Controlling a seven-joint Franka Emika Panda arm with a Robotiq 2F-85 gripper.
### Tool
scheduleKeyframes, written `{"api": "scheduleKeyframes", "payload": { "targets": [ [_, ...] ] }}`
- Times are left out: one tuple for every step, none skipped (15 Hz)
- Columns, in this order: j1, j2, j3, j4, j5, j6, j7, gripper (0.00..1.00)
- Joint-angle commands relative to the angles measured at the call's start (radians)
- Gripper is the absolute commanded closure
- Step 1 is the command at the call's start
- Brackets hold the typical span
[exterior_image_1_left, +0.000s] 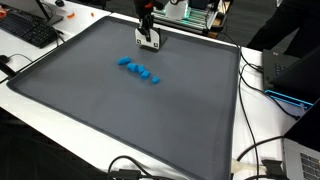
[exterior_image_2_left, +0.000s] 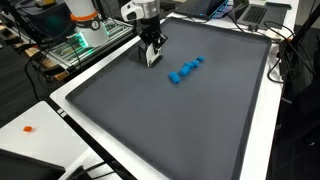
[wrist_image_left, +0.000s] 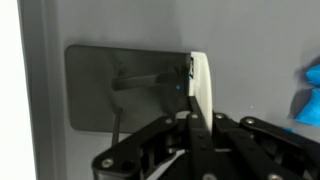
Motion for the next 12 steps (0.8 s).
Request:
{"api": "scheduleKeyframes", "payload": {
  "targets": [
    [-0.009, 0.01, 0.008, -0.02, -0.004, 0.046, 0.024, 0.99],
    [-0.008, 0.015, 0.008, -0.019, -0.003, 0.05, 0.022, 0.99],
    [-0.008, 0.02, 0.008, -0.019, -0.003, 0.054, 0.022, 0.99],
    [-0.007, 0.025, 0.007, -0.019, 0.0, 0.054, 0.021, 0.99],
    [-0.007, 0.028, 0.007, -0.019, 0.0, 0.06, 0.022, 0.99],
    [-0.007, 0.031, 0.007, -0.019, 0.004, 0.065, 0.019, 0.99],
    [-0.007, 0.034, 0.007, -0.018, 0.003, 0.063, 0.02, 0.99],
    [-0.007, 0.034, 0.007, -0.017, 0.002, 0.054, 0.018, 0.99],
    [-0.008, 0.032, 0.007, -0.017, 0.008, 0.047, 0.009, 0.99],
    [-0.009, 0.027, 0.008, -0.018, 0.02, 0.036, -0.007, 0.71],
    [-0.011, 0.021, 0.008, -0.019, 0.029, 0.032, -0.018, 0.69],
    [-0.012, 0.017, 0.006, -0.022, 0.025, 0.027, -0.016, 0.64]
  ]
}}
